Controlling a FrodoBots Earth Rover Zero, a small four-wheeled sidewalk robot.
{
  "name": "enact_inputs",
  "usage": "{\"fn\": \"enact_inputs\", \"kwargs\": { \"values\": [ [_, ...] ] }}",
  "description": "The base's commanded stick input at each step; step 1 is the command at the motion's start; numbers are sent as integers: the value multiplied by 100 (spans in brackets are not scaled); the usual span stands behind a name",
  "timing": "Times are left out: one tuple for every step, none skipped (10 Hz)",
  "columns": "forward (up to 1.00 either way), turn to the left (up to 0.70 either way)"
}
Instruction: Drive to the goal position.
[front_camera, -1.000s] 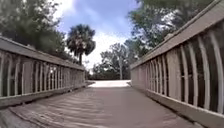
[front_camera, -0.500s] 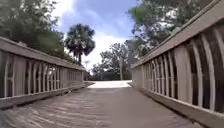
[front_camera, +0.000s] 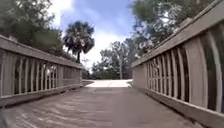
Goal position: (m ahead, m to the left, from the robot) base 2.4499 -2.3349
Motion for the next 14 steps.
{"fn": "enact_inputs", "kwargs": {
  "values": [
    [45, 0],
    [45, 0],
    [45, 0],
    [45, 0],
    [45, 0],
    [45, 0],
    [45, 0],
    [45, 0],
    [45, 0],
    [45, 0],
    [45, 0],
    [45, -27],
    [45, -27],
    [45, 0]
  ]
}}
